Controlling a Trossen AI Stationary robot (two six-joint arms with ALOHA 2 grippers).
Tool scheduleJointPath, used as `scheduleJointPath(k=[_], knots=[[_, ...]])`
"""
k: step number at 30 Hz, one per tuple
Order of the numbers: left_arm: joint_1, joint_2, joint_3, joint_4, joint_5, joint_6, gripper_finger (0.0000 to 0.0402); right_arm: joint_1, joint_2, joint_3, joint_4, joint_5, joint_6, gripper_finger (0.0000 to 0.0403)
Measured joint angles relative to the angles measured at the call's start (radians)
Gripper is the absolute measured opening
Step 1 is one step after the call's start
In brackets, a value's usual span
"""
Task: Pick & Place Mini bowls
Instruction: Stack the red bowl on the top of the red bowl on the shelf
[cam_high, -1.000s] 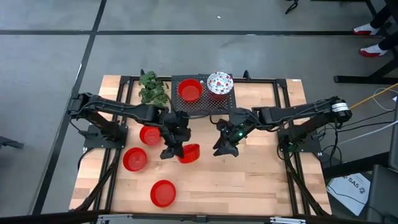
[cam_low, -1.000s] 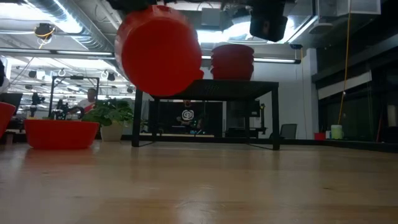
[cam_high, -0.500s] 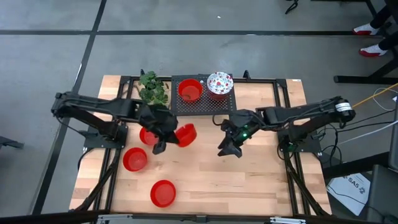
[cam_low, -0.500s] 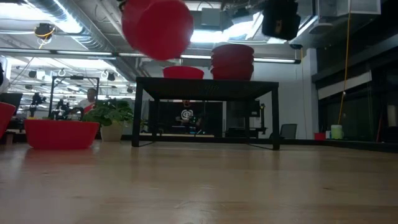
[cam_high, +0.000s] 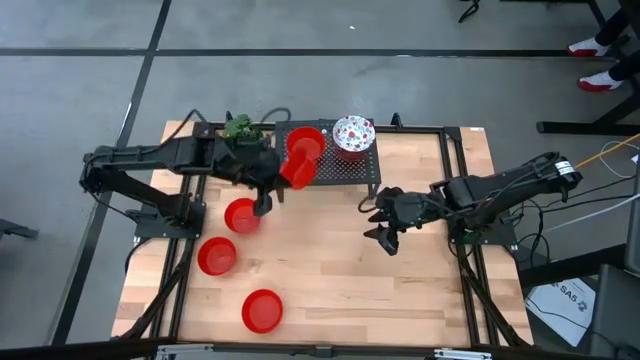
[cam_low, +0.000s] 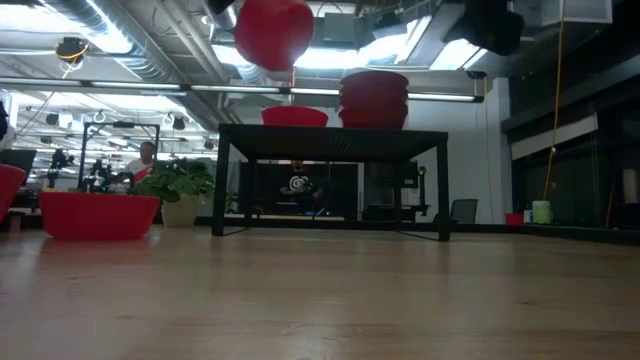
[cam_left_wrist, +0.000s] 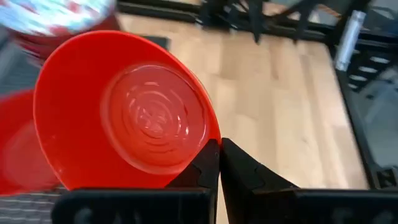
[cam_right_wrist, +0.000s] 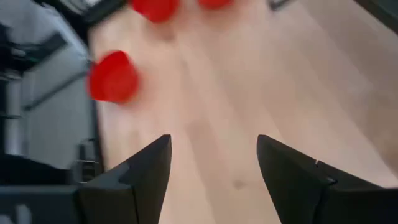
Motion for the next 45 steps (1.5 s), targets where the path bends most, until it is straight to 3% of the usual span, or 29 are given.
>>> scheduleJointPath(k=[7,21,33,45], knots=[[0.083,0.080,0.159,-0.150,-0.028,0.076,0.0002,0.061,0.000,0.000,-0.182,0.148,0.041,0.0236],[0.174,0.356,0.447,-0.372,-0.132,0.205,0.0002,0.109,0.000,0.000,-0.305,0.220,0.004,0.0236],[0.253,0.496,0.477,-0.423,-0.130,0.230,0.0002,0.110,0.001,-0.001,-0.357,0.220,-0.054,0.0236],[0.254,0.527,0.477,-0.418,-0.128,0.248,0.0003,0.109,0.001,-0.002,-0.361,0.221,-0.124,0.0236]])
